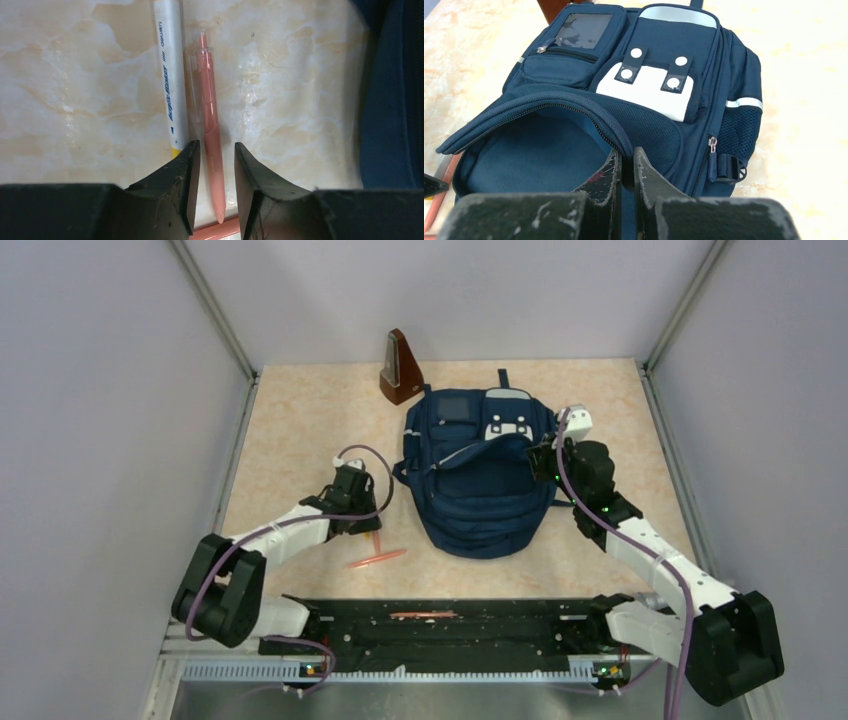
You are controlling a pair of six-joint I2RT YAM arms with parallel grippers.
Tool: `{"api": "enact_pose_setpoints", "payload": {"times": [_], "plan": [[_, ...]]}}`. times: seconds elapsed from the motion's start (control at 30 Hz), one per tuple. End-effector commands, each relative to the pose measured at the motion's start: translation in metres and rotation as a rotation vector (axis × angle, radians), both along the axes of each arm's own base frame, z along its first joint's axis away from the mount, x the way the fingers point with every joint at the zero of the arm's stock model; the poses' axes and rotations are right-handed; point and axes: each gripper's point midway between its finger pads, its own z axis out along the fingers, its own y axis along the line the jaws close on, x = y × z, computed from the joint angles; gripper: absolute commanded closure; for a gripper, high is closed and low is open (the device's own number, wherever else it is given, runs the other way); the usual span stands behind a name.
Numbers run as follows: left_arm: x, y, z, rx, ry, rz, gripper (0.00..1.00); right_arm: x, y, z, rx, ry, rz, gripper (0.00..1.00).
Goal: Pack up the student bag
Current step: Pick up the stationery from the center of the board, then place the stationery in the student bag.
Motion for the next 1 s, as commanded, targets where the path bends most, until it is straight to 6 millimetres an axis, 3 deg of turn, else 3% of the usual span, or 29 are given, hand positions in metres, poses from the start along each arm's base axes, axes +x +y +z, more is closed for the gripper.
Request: {"api": "enact_pose_setpoints", "payload": {"times": [0.0, 0.17, 0.27, 0.4, 0.5, 0.67, 0.77, 0.97], "plan": [[0.012, -0.004, 0.004, 0.045, -0.015, 0.049, 0.63, 0.008, 0.003, 0.019, 0.066, -0.061, -0.011, 1.00], [0.008, -0.003, -0.006, 0.105, 0.031, 0.054, 0.66, 0.008, 0.004, 0.017, 0.070, -0.062, -0.008, 1.00], [0.008, -0.008, -0.009, 0.111, 0.040, 0.040, 0.86, 0.008, 0.005, 0.017, 0.074, -0.062, -0.006, 1.00], [0.011, -0.016, 0.001, 0.134, -0.013, 0.025, 1.00, 0.007, 0.005, 0.018, 0.077, -0.064, -0.001, 1.00], [0.016, -0.031, 0.024, 0.145, -0.118, -0.037, 1.00, 0.007, 0.006, 0.020, 0.080, -0.066, 0.001, 1.00], [0.016, -0.064, 0.092, 0.186, -0.419, -0.240, 1.00, 0.006, 0.005, 0.022, 0.080, -0.069, 0.000, 1.00], [0.005, -0.094, 0.122, 0.167, -0.551, -0.483, 1.00, 0.005, 0.005, 0.024, 0.082, -0.073, 0.001, 1.00], [-0.017, -0.134, 0.148, 0.143, -0.637, -0.829, 1.00, 0.003, 0.007, 0.027, 0.089, -0.073, 0.015, 1.00]]}}
